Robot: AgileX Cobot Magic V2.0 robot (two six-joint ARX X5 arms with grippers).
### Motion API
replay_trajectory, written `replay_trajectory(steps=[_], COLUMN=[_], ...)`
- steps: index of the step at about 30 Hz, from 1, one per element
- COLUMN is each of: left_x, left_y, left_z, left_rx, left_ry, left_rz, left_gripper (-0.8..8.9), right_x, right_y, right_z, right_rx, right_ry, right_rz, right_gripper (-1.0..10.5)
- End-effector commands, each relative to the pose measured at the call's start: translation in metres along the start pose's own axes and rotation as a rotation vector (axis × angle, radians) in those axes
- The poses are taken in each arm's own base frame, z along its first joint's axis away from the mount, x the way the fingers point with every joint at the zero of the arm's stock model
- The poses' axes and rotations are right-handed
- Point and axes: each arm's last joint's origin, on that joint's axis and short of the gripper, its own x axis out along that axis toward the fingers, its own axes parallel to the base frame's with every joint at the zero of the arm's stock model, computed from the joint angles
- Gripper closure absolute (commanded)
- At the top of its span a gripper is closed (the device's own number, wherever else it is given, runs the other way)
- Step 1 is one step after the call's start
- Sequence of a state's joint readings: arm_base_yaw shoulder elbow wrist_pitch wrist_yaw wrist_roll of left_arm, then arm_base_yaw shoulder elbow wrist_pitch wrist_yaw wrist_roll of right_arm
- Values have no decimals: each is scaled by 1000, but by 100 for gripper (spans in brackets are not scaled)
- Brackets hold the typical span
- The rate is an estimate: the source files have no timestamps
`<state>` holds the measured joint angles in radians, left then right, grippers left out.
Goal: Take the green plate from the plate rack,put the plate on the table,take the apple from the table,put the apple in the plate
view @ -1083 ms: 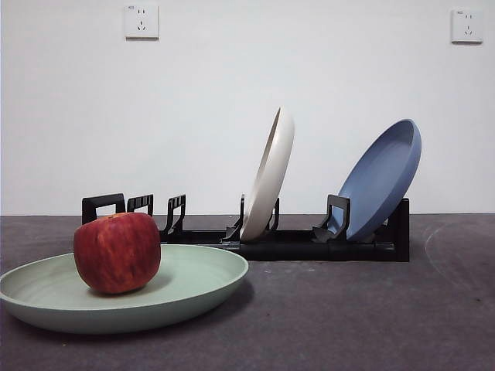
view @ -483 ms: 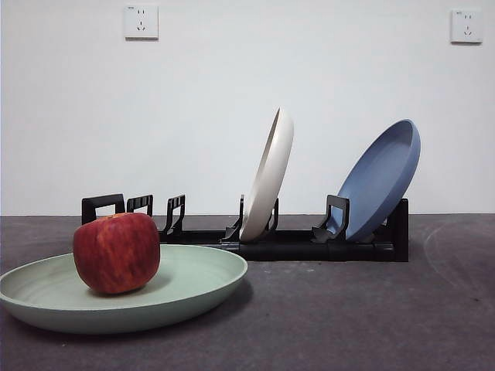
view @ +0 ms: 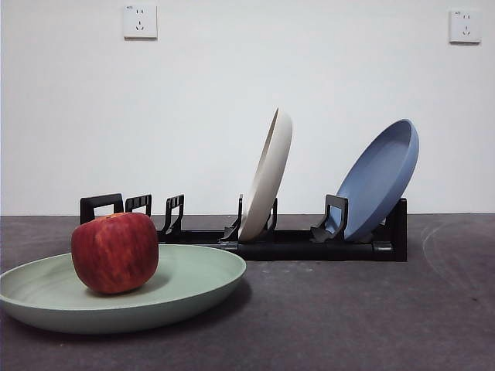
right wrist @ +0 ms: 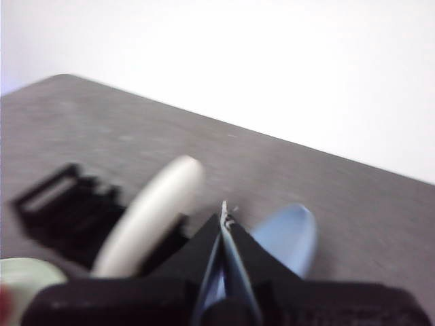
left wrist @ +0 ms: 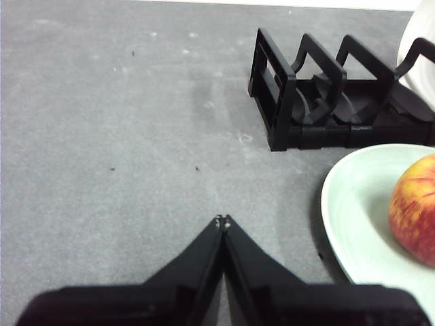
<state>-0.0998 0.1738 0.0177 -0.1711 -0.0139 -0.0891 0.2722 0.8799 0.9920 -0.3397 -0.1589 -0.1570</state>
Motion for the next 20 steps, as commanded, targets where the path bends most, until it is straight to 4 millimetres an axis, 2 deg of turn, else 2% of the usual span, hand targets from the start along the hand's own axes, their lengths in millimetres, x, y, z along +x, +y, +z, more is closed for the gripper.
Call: replay_trajectory(steps=[1,4,10,16,20], left_x=[1,2,3,3,3], left_y=[0,0,1,1,1], left_z=[-3,-3,-4,-4,-4], left_rx=[10,10,10,10,10], left_ry=[10,20,30,31,32], left_rz=[1,1,2,2,2], left_gripper=[817,817,817,817,817], right_x=[3,-6,-26,-37,-41], right_y=[-9,-15,-14,-4,2], right_z=[-57,-97,-159,-211,-227], right_rx=[72,75,113,181,218], right_ry=[-11,-51,-73,-140,-116], right_rz=[-99,-210,-446,-537,-553], right_gripper=[946,946,946,946,946])
